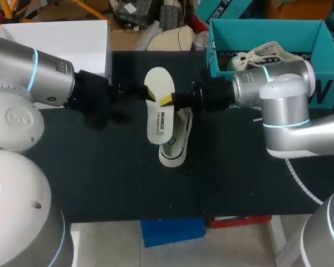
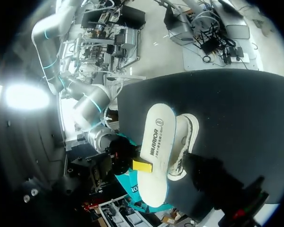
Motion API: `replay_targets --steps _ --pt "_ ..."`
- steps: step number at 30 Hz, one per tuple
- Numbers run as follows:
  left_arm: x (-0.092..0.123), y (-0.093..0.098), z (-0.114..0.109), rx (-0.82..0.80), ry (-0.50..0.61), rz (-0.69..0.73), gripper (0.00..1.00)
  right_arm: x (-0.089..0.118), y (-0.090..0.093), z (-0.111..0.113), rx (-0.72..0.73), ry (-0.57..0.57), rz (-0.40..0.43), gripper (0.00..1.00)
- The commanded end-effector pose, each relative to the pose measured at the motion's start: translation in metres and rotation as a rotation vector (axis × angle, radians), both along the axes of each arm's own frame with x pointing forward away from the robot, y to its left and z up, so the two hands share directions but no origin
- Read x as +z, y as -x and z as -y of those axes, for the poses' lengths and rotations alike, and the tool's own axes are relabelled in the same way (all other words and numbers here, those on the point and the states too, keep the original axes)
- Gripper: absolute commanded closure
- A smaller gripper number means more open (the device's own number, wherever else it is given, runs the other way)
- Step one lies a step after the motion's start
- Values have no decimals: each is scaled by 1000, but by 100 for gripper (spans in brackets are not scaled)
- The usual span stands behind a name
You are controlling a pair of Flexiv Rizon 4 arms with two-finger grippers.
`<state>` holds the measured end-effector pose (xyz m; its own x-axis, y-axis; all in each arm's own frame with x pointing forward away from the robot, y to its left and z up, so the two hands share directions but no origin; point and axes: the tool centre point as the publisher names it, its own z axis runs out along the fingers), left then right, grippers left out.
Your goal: Take the shoe out of the shoebox, open the shoe tongue, remove and reinsert the insole, then place the shoe into the shoebox
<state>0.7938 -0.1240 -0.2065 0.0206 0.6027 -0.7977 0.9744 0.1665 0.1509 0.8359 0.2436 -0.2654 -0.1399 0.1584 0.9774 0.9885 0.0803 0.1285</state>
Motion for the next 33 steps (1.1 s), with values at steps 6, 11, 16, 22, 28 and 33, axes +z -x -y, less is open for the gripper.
replay_targets --steps 6,11,16,22,28,33 --pt "15 -20 15 38 -177 -37 0 0 0 -1 -1 3 -1 100" --pt "15 -20 15 38 -177 -37 0 0 0 -1 -1 3 -1 100" --pt "15 -20 15 38 -177 -37 0 0 0 -1 -1 3 -1 100" --pt "19 -10 21 -32 -189 -65 0 0 0 -1 -1 3 -1 100" --pt "36 -1 29 -168 -246 -67 0 0 0 -1 -1 3 -1 100" --pt "41 6 34 -219 -364 -24 0 0 0 -1 -1 3 -1 100"
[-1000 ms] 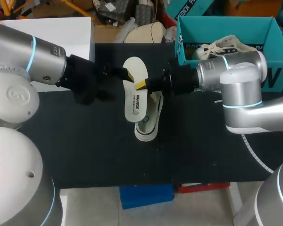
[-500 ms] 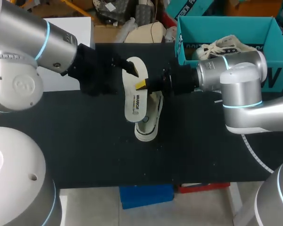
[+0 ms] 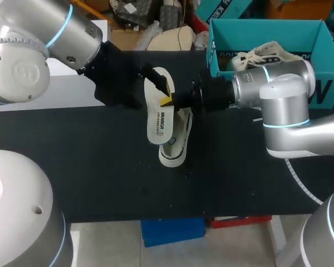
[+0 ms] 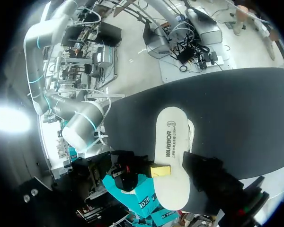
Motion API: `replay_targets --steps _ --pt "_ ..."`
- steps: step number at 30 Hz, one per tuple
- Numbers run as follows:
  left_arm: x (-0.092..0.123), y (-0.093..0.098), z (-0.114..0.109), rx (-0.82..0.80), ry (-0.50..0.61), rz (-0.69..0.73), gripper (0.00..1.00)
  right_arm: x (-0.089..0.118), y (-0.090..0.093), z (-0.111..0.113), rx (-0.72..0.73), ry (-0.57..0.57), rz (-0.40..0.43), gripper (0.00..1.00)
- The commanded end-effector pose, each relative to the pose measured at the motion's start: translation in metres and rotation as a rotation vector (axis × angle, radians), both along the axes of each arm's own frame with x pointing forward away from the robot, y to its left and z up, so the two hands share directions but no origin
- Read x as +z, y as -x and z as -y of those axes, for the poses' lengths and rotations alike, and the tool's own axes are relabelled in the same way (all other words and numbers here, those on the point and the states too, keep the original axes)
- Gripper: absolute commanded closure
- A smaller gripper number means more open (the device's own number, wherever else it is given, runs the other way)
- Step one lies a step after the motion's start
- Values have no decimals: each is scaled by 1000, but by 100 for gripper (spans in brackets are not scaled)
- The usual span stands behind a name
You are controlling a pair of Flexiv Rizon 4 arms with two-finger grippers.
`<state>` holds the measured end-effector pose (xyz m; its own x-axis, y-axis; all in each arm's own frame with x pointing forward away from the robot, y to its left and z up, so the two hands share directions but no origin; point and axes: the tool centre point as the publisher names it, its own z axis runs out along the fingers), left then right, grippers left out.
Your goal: Take the shoe out of the shoebox, open the shoe tongue, remove and reinsert the insole, then place the shoe into the shoebox
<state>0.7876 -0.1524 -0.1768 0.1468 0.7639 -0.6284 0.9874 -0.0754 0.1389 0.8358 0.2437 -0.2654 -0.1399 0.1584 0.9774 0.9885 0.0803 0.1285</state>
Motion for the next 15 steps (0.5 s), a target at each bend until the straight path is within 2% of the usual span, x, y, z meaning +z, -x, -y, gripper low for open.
replay_targets --steps 1,8,15 --pt "12 1 5 -10 -133 9 0 0 0 -1 -1 3 -1 100" --pt "9 7 7 -2 -223 51 0 0 0 -1 -1 3 -1 100" --pt "-1 11 5 114 -342 16 0 0 0 -1 -1 3 -1 100"
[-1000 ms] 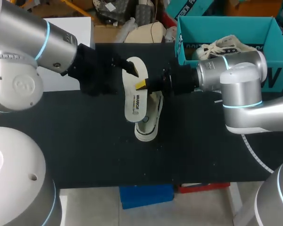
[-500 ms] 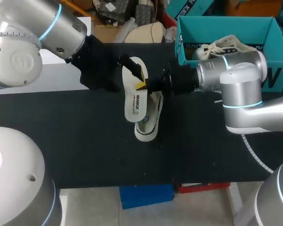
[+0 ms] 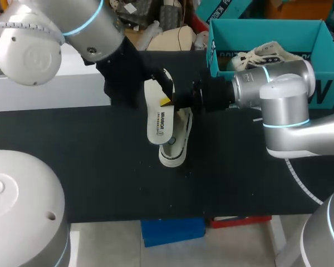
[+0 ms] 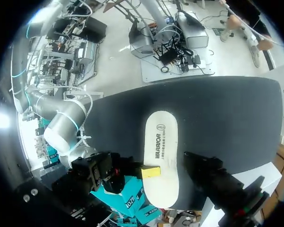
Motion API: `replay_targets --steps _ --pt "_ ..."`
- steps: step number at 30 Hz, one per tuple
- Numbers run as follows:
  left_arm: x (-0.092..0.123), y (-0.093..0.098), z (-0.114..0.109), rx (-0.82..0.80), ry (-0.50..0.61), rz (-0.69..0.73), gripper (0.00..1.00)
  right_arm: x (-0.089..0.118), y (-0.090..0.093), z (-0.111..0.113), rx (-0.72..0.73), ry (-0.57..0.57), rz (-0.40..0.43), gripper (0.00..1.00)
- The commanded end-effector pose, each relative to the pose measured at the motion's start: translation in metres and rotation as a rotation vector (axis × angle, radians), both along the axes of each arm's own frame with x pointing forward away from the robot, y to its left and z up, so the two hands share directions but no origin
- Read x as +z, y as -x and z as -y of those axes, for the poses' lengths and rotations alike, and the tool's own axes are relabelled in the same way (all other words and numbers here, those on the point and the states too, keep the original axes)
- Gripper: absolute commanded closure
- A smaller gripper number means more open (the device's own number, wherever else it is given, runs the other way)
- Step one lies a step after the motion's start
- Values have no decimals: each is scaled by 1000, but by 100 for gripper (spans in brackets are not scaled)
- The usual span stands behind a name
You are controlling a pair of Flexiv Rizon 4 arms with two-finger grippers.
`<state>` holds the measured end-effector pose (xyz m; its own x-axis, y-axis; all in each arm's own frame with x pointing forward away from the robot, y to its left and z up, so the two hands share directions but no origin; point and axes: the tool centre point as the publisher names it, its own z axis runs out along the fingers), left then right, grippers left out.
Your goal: Take the shoe out of the shoebox, open the shoe tongue, remove and reinsert the insole, then place the shoe into the shoebox
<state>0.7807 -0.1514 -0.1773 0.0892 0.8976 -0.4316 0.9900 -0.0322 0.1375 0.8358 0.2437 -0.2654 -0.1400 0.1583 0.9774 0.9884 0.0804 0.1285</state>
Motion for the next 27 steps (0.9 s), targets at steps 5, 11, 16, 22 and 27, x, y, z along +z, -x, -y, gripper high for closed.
replay_targets --steps 5,11,16,22,27 --pt "-7 0 4 78 -131 -5 0 0 0 -1 -1 3 -1 100" --pt "-15 -3 7 49 -181 -35 0 0 0 -1 -1 3 -1 100" --pt "-21 -6 8 61 -226 -47 0 0 0 -1 -1 3 -1 100" --pt "-30 -8 10 71 -287 -48 0 0 0 -1 -1 3 -1 100" --pt "-34 -10 12 72 -315 -45 0 0 0 -1 -1 3 -1 100"
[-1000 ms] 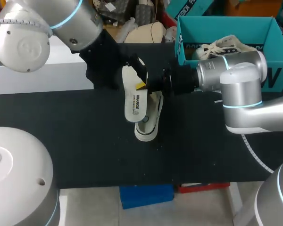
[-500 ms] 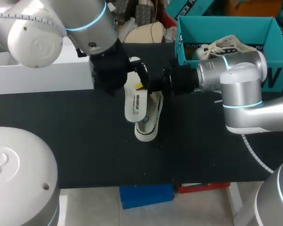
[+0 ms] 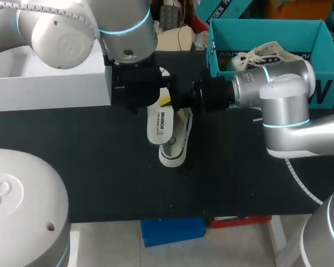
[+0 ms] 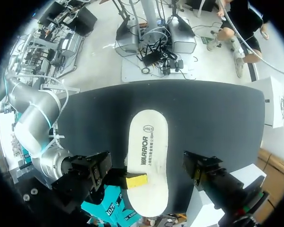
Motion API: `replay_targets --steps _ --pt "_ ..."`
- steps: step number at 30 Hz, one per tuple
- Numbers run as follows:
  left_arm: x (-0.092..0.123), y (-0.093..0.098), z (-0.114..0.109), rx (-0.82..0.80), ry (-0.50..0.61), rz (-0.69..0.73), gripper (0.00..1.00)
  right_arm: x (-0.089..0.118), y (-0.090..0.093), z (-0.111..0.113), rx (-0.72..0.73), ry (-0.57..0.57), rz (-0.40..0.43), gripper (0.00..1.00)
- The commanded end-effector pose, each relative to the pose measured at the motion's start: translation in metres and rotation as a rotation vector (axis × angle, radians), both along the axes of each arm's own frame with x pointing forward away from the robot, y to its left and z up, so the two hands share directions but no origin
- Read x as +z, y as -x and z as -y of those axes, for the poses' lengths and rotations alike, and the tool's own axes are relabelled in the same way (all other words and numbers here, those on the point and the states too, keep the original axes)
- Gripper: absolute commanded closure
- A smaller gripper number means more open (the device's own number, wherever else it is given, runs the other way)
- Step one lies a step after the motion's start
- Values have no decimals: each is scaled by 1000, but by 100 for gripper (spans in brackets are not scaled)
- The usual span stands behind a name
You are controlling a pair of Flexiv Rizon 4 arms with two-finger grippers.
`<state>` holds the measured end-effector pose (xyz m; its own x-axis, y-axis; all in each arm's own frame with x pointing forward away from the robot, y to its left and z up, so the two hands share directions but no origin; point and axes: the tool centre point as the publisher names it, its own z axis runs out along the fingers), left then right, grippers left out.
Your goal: Take the shoe out of the shoebox, open the shoe tongue, remove and reinsert the insole, then place the shoe into the shoebox
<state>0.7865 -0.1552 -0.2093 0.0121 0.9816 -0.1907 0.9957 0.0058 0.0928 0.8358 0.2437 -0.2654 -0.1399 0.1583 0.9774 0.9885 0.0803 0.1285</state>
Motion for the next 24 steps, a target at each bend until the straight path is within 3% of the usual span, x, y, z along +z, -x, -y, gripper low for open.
replay_targets --steps 1,15,24 --pt "-4 -5 8 6 -64 -9 0 0 0 -1 -1 3 -1 100" --pt "-8 -9 7 0 -94 7 0 0 0 -1 -1 3 -1 100" --pt "-1 -32 7 -2 -110 31 0 0 0 -1 -1 3 -1 100"
